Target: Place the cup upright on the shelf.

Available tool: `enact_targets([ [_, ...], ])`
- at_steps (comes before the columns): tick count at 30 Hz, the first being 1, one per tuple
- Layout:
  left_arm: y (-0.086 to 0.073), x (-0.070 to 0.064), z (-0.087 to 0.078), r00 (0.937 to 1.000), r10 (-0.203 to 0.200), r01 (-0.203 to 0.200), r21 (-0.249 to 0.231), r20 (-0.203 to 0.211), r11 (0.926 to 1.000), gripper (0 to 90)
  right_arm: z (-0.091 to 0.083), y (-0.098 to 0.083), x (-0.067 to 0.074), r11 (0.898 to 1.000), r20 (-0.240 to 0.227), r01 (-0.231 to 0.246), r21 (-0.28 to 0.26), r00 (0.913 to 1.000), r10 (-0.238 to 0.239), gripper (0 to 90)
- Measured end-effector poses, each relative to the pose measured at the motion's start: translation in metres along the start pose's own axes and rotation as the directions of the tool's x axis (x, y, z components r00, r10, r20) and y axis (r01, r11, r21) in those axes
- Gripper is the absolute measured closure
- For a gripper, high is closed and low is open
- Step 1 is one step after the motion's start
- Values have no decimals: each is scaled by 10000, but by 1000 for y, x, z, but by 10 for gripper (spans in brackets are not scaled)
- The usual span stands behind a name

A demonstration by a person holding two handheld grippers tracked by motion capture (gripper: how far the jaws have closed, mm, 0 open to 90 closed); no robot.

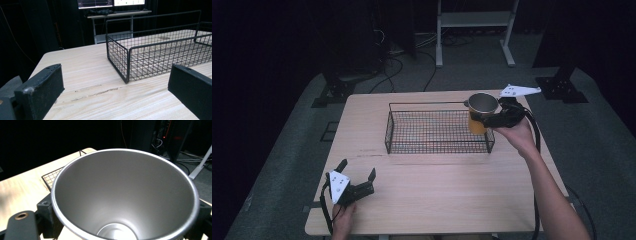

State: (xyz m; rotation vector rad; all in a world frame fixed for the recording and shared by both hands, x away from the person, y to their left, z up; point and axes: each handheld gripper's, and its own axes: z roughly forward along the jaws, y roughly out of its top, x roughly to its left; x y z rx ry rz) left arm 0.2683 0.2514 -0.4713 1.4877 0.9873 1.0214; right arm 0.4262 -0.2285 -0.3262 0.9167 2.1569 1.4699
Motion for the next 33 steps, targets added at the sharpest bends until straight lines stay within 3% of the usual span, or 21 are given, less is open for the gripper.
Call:
enact_targets([
  [22,0,0,0,10000,-38,38,-36,30,10000,0,44,25,0,9996,-587,277,-1,9979,-276,127],
  [33,0,1,0,10000,-79,79,-35,43,10000,0,69,21,1,9992,-1107,383,105,9932,-369,126],
])
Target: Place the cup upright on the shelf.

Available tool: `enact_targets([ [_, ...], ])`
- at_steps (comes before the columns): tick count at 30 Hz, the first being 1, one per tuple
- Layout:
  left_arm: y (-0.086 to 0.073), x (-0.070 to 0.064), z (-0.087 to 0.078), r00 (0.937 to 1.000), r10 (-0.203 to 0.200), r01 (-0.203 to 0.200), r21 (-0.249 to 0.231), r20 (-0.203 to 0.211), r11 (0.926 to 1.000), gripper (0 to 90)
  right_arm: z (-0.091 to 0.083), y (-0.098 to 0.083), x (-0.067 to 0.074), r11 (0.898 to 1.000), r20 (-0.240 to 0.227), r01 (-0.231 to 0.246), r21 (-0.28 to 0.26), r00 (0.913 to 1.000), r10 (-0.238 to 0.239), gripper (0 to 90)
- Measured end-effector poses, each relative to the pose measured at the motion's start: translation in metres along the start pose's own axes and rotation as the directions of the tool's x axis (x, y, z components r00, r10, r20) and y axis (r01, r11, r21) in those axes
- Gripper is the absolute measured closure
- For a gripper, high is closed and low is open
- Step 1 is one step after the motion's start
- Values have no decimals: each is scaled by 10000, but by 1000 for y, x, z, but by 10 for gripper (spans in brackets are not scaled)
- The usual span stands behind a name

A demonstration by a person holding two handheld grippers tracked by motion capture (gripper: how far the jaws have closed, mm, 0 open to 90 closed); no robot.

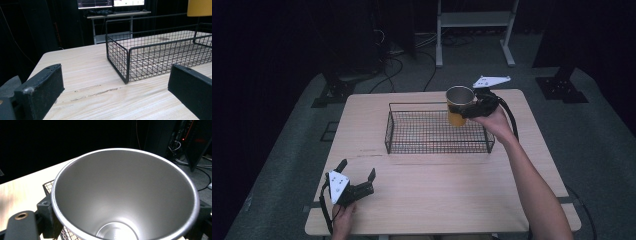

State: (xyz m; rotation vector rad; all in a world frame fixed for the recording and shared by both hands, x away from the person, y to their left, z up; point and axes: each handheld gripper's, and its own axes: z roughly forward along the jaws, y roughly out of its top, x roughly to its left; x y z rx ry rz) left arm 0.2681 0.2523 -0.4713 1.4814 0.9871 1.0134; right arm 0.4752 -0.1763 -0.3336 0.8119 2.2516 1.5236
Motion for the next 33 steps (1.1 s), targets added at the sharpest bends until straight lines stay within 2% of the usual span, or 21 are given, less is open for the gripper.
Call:
enact_targets([
  [13,0,0,0,10000,2,-2,-20,9,10000,0,29,-20,-7,9996,-518,-79,257,9986,92,125],
  [20,0,0,0,10000,-16,16,-12,24,10000,0,40,-31,-14,9988,-684,-435,220,9966,449,126],
  [33,0,1,0,10000,-28,28,-19,30,10000,0,56,-42,-16,9983,-750,-264,523,9967,303,125],
])
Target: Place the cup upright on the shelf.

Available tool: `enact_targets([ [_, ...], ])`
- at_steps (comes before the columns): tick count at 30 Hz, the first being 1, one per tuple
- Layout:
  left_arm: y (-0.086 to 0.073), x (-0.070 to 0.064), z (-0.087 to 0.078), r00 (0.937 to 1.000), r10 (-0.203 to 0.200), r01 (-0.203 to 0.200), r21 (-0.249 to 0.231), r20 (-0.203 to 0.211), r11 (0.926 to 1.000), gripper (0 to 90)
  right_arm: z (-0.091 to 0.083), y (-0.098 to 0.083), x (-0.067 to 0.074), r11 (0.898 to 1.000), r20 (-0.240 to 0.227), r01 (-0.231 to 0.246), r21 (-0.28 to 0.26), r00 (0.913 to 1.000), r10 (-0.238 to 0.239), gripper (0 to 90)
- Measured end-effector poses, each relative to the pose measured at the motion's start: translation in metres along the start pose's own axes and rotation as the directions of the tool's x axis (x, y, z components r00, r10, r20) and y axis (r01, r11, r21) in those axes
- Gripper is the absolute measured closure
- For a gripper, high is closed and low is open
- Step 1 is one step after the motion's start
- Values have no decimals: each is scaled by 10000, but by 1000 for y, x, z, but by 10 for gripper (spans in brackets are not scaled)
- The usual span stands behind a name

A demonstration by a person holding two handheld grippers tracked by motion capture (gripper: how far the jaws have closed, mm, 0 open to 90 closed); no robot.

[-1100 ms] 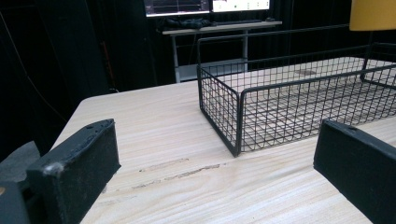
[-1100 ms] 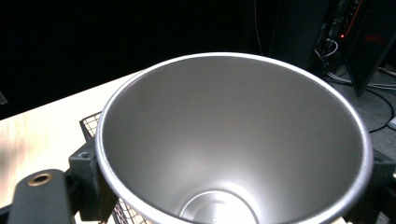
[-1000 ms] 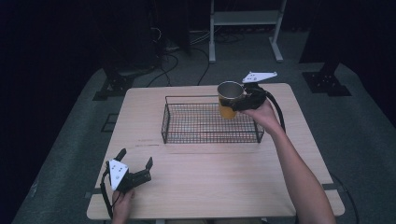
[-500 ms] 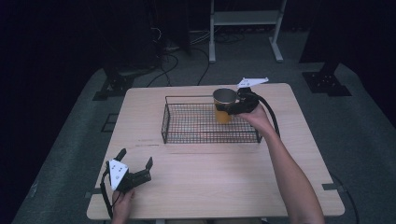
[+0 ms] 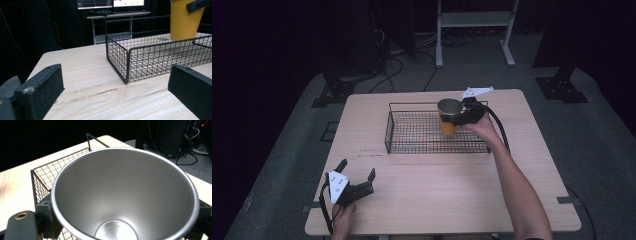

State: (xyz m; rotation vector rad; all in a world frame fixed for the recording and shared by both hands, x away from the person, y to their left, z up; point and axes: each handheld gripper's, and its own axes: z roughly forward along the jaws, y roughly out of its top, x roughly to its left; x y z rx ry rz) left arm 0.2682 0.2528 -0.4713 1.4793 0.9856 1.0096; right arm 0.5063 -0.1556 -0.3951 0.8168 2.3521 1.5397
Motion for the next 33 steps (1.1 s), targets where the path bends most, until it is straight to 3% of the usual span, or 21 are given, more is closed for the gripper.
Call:
enact_targets([
  [17,0,0,0,10000,-20,20,-12,-3,10000,0,22,-13,-2,9964,-140,23,847,9999,-12,126],
  [33,0,0,0,10000,-13,13,-13,13,10000,0,29,-15,2,9880,92,505,1456,9986,-524,123],
])
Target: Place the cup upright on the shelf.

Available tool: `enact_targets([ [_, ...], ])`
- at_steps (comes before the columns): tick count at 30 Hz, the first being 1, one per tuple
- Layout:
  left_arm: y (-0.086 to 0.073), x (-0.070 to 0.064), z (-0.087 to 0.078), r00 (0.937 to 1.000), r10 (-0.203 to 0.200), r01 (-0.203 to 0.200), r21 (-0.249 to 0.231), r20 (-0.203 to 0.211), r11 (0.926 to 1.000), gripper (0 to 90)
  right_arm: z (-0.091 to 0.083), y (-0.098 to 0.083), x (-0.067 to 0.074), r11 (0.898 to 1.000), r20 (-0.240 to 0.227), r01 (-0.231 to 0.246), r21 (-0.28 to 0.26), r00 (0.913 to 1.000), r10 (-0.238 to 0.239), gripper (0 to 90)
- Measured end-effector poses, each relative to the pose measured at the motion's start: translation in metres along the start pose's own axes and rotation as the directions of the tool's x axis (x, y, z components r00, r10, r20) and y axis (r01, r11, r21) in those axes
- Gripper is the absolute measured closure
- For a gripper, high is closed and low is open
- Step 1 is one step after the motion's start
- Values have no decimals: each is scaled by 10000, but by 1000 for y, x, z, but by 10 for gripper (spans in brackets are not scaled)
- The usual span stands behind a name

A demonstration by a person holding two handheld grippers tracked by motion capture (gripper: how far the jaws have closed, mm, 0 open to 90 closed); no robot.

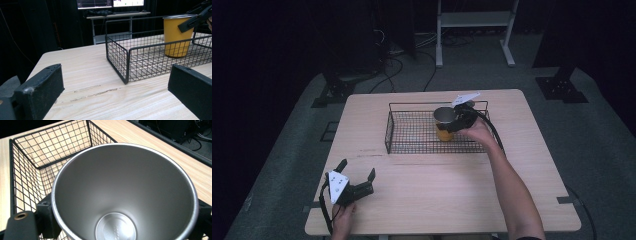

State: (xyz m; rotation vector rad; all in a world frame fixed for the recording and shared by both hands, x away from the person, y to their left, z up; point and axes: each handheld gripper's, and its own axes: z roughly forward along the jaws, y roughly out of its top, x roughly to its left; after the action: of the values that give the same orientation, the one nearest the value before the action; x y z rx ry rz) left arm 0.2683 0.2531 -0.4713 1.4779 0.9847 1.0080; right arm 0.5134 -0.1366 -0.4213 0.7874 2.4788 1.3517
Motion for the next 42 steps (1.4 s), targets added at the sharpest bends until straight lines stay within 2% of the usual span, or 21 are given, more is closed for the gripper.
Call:
enact_targets([
  [18,0,0,0,10000,1,-1,6,3,10000,0,-1,1,2,9990,112,381,232,9992,-384,107],
  [31,0,0,0,10000,16,-16,5,5,10000,0,-2,1,4,9990,115,409,193,9991,-411,91],
  [42,0,0,0,10000,34,-34,19,3,10000,0,-4,3,5,9991,126,431,27,9990,-432,23],
])
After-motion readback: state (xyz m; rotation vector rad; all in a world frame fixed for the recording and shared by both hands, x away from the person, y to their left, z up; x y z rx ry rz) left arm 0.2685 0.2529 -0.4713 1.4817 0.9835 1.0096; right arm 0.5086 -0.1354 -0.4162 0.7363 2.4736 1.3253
